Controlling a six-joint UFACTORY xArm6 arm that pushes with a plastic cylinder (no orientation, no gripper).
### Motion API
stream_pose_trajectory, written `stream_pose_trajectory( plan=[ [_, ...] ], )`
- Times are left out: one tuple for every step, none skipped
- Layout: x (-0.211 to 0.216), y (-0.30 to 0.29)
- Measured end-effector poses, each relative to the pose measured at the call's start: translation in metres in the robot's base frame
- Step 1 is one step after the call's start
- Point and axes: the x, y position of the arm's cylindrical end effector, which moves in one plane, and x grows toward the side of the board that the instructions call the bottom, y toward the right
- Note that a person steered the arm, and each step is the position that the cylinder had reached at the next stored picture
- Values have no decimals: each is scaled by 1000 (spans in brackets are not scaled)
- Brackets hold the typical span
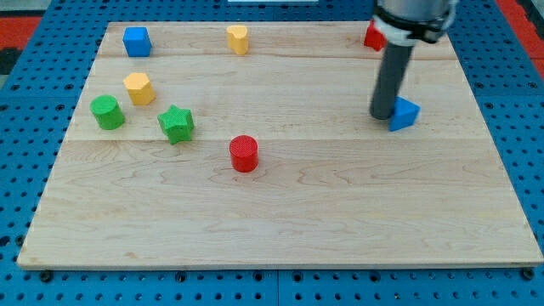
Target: Move the red circle towards the bottom center
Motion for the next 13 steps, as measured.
stream_pose_trajectory(
  plan=[
    [7,21],
    [13,-28],
    [13,-48],
    [13,-48],
    [11,-48],
    [9,-48],
    [9,-108],
    [9,-147],
    [9,-148],
    [9,-148],
    [34,-157],
    [58,-178],
    [41,-199]
  ],
)
